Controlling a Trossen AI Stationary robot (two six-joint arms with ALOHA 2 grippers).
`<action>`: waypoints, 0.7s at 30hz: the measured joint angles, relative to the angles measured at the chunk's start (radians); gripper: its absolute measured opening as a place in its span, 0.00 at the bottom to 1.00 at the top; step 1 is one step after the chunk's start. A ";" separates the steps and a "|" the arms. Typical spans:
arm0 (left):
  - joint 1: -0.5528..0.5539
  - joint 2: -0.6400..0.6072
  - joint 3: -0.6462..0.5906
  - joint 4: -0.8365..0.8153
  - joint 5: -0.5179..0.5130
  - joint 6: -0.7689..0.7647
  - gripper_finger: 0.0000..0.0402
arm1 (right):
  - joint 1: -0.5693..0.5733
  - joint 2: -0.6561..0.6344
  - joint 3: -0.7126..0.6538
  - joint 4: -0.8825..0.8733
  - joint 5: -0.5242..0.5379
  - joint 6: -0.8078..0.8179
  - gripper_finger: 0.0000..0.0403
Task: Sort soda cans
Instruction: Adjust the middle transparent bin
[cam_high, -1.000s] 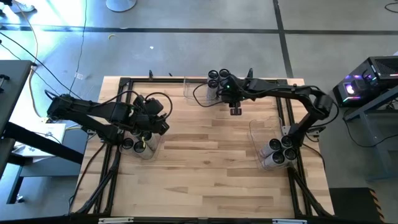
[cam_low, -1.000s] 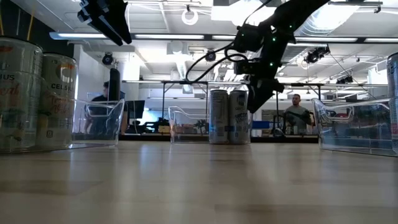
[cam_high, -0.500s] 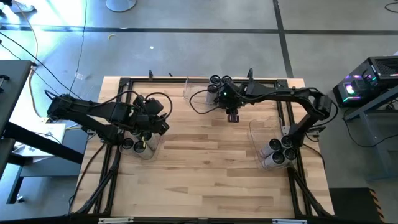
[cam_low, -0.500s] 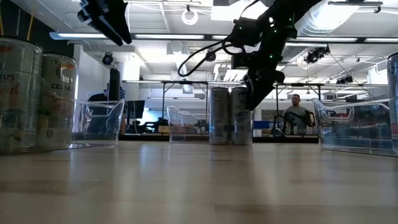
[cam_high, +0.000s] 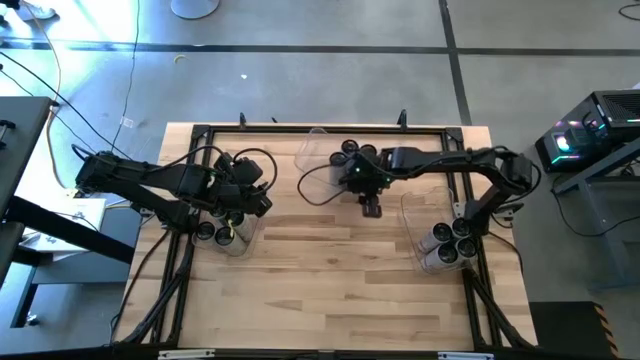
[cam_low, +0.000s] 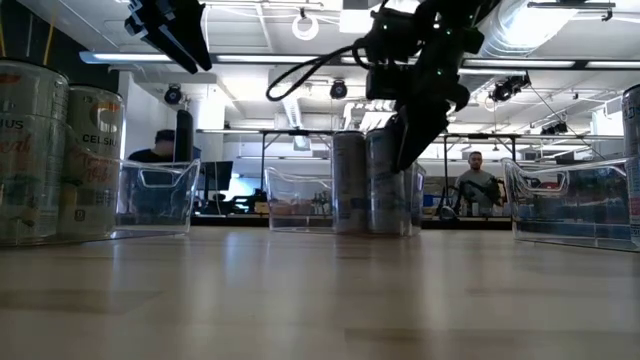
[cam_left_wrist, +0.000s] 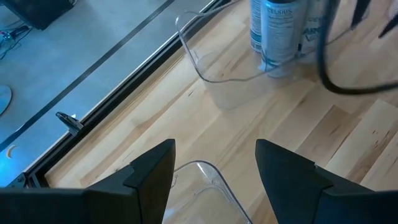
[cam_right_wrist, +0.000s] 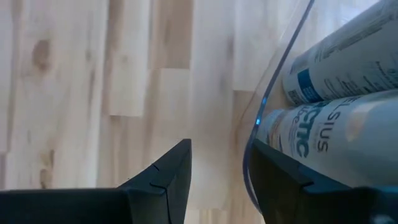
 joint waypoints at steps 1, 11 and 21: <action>0.000 0.000 0.000 0.000 0.000 0.000 0.54 | 0.010 -0.003 -0.001 0.003 0.004 0.000 0.36; 0.000 0.000 0.000 0.000 0.000 -0.001 0.54 | 0.038 -0.060 -0.002 0.019 0.022 0.033 0.36; 0.000 0.000 0.000 0.002 -0.003 0.018 0.54 | 0.046 -0.102 -0.002 -0.003 0.068 0.050 0.38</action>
